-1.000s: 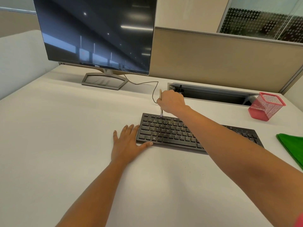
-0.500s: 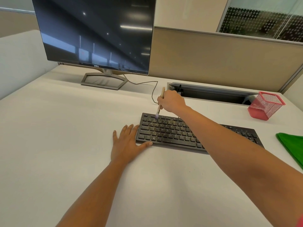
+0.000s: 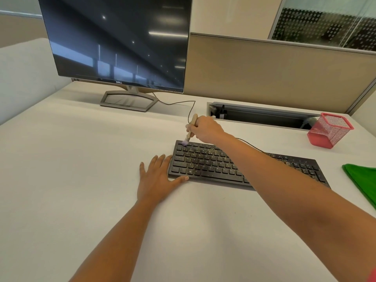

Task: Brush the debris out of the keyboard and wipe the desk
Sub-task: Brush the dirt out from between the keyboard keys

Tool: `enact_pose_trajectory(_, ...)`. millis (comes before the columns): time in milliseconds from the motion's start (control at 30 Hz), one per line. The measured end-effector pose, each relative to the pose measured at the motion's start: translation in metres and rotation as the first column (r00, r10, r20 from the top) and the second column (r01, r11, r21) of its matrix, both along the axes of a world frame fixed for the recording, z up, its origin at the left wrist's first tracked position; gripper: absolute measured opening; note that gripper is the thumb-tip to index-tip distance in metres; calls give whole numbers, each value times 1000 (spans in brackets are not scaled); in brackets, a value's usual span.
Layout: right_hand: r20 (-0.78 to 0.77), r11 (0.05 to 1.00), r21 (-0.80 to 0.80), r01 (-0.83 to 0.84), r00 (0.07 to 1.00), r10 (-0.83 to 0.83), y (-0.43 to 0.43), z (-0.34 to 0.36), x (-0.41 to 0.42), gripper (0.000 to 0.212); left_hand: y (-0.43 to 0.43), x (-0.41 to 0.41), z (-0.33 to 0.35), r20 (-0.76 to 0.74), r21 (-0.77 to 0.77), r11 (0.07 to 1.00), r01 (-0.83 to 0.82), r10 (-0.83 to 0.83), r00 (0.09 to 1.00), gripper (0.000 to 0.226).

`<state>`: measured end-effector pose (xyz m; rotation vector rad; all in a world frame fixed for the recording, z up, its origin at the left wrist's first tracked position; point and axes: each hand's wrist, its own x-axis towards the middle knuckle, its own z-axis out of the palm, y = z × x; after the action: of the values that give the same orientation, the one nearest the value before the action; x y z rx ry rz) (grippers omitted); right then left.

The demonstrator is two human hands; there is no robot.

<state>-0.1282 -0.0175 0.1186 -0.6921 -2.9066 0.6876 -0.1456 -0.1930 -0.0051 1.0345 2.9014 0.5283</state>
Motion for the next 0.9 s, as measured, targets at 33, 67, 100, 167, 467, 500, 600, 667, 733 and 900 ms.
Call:
enact_pose_trajectory(33, 36, 997, 72, 3, 999, -5, 1, 2, 3, 36, 0, 0, 0, 0, 1, 1000, 0, 0, 1000, 108)
enact_pose_trajectory(67, 69, 990, 141, 3, 998, -13, 2, 4, 5, 33, 0, 0, 0, 2, 0, 1000, 0, 0, 1000, 108)
enact_pose_trajectory(100, 92, 980, 197, 5, 995, -23, 3, 6, 7, 30, 0, 0, 0, 3, 0, 1000, 0, 0, 1000, 108)
enact_pose_trajectory(167, 111, 960, 280, 18, 993, -51, 6, 11, 9, 26, 0, 0, 0, 5, 0, 1000, 0, 0, 1000, 107)
enact_pose_trajectory(467, -48, 990, 80, 112, 993, -108, 6, 3, 3, 38, 0, -1, 0, 10, 7, 1000, 1, -1, 1000, 106)
enact_pose_trajectory(500, -29, 992, 72, 107, 994, -105, 6, 1, 4, 37, 0, -1, 0, 11, 5, 1000, 2, -2, 1000, 106)
enact_pose_trajectory(600, 20, 995, 42, 87, 996, -88, 7, 1, 6, 32, 0, -1, 0, 16, 0, 1000, 2, -2, 1000, 107)
enact_pose_trajectory(667, 28, 995, 11, 98, 995, -98, 9, 4, 5, 29, 0, -1, 0, 19, 2, 1000, 2, -2, 1000, 107)
enact_pose_trajectory(733, -11, 992, 15, 124, 992, -123, 11, 6, 4, 31, 0, -1, 0, 17, 4, 1000, 2, -2, 1000, 108)
enact_pose_trajectory(900, -94, 989, -7, 148, 985, -148, 12, -4, 3, 40, 0, -1, -1, 16, -5, 1000, 1, -1, 1000, 107)
